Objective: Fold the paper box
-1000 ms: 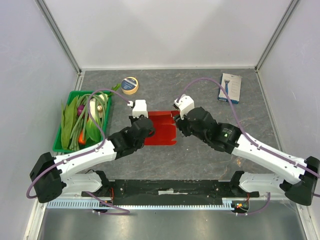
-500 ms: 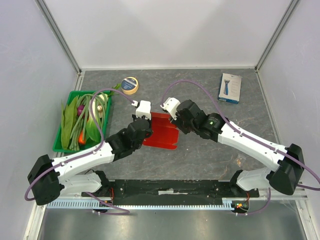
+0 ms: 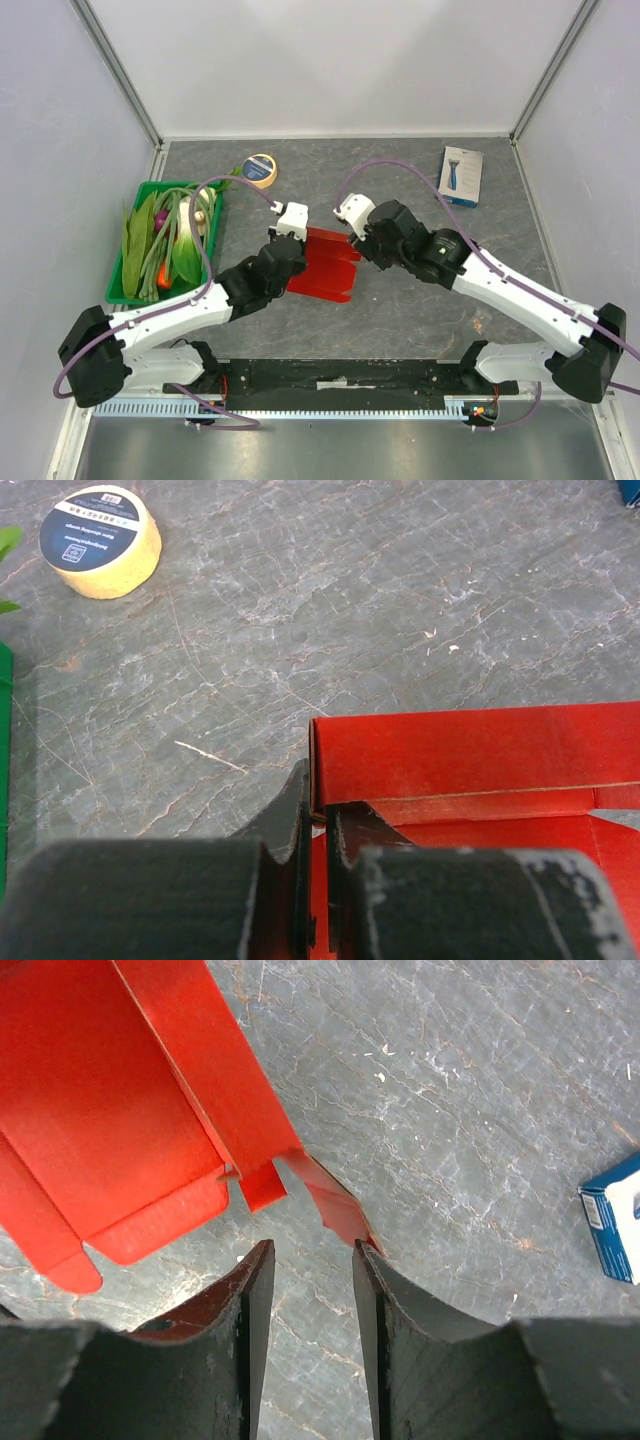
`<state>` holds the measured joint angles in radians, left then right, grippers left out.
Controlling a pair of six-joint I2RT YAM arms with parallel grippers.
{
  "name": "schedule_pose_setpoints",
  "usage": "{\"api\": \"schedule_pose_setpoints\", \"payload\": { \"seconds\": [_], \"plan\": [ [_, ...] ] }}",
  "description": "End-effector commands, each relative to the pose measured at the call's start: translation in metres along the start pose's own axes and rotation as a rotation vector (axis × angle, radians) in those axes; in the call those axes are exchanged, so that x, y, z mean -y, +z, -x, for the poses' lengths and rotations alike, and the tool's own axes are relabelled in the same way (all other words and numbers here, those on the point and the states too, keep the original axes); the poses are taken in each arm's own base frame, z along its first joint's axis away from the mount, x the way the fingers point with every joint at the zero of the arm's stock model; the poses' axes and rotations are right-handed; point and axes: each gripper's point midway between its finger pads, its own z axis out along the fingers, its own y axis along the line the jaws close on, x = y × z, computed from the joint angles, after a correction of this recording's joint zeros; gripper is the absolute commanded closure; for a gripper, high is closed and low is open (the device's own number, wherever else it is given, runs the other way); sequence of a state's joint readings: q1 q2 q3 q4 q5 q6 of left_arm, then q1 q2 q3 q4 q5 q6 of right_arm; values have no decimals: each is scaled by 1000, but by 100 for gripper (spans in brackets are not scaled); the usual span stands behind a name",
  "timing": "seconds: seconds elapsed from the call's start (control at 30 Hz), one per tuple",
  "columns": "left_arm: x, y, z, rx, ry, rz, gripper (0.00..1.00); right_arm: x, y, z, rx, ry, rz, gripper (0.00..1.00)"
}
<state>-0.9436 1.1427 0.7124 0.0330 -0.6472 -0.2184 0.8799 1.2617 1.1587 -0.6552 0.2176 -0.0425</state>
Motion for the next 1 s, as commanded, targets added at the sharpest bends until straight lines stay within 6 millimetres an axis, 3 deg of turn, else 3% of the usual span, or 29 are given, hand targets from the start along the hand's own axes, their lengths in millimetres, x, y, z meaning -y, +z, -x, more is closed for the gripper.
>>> {"api": "schedule_pose_setpoints", "payload": {
  "seconds": [0.0, 0.13, 0.37, 0.53, 0.57, 0.63, 0.7, 0.77, 0.97],
  "plan": [
    [5, 4, 9, 13, 18, -10, 98, 19, -29, 15, 63, 33, -61, 55],
    [6, 3, 9, 14, 17, -21, 98, 22, -22, 13, 29, -4, -65, 55],
    [9, 1, 12, 24, 4, -44, 98, 2, 0, 21, 35, -26, 38, 59],
    [10, 3, 8, 14, -2, -44, 98, -1, 9, 23, 39, -11, 45, 78],
    [10, 4, 7, 12, -4, -37, 98, 0, 10, 22, 38, -6, 37, 88],
    [9, 5, 8, 16, -9, -27, 98, -1, 13, 17, 22, -6, 35, 99],
    [6, 8, 9, 20, -32, 6, 98, -2, 17, 11, 9, 17, 23, 100],
    [9, 12, 8, 15, -60, 17, 98, -3, 21, 12, 13, 58, 17, 100],
    [15, 26, -2, 29, -168, 52, 98, -17, 31, 21, -14, 438, 5, 100]
  ]
}}
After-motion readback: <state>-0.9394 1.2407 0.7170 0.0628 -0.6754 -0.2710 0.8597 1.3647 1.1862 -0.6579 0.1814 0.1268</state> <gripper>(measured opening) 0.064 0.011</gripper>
